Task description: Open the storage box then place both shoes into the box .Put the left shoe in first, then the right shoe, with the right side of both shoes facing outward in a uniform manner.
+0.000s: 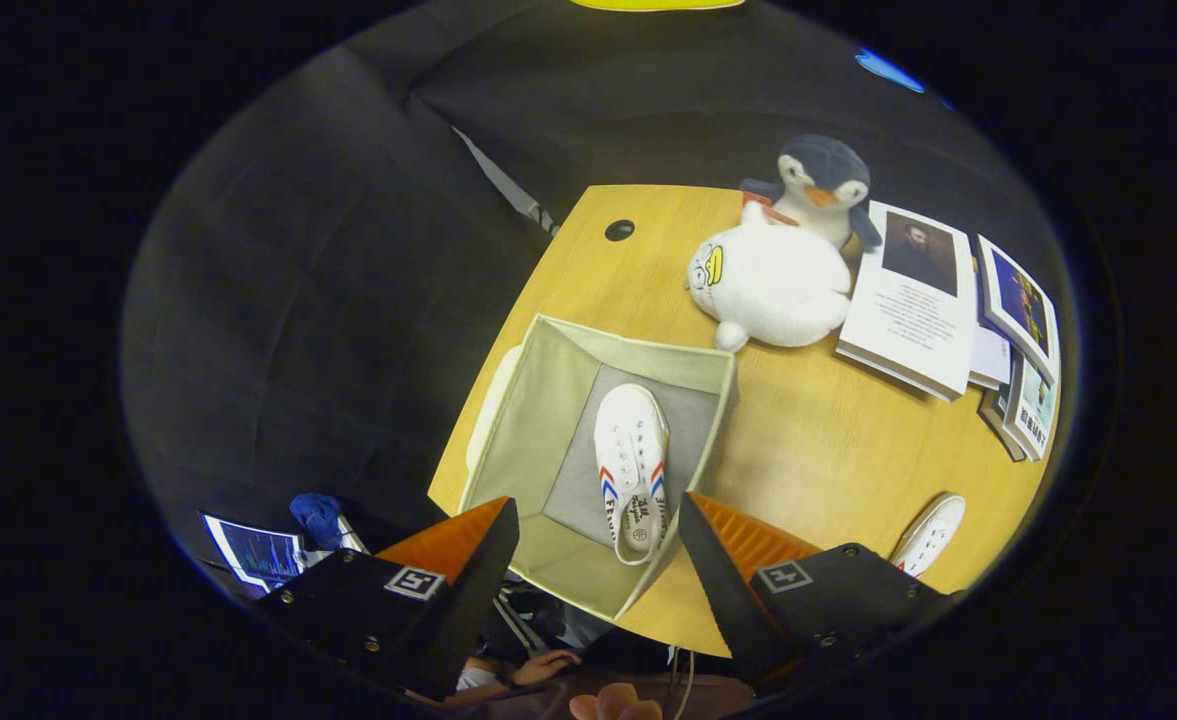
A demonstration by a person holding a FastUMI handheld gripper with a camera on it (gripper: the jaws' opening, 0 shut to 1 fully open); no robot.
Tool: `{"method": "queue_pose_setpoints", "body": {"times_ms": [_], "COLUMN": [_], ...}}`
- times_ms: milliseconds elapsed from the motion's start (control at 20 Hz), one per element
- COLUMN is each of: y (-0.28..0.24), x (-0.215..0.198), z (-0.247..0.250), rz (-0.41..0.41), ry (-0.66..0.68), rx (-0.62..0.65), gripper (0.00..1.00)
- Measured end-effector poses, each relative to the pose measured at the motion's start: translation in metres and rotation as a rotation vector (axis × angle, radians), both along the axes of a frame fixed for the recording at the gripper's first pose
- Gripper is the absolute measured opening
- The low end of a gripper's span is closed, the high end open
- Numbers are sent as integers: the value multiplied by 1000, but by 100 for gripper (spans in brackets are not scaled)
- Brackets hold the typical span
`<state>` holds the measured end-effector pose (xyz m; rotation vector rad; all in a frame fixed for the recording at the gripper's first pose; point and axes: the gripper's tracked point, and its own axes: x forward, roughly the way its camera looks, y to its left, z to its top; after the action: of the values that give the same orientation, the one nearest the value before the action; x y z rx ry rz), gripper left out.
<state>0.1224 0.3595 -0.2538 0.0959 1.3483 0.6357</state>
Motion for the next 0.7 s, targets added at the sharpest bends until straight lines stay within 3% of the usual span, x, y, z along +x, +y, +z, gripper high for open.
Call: {"method": "queue_pose_setpoints", "body": {"times_ms": [350, 700], "y": [-72, -145], "x": [0, -13], "z": [16, -1], "rz": [-108, -231], "ry": [-2, 29], "rx": [9, -3], "gripper": [97, 97]}}
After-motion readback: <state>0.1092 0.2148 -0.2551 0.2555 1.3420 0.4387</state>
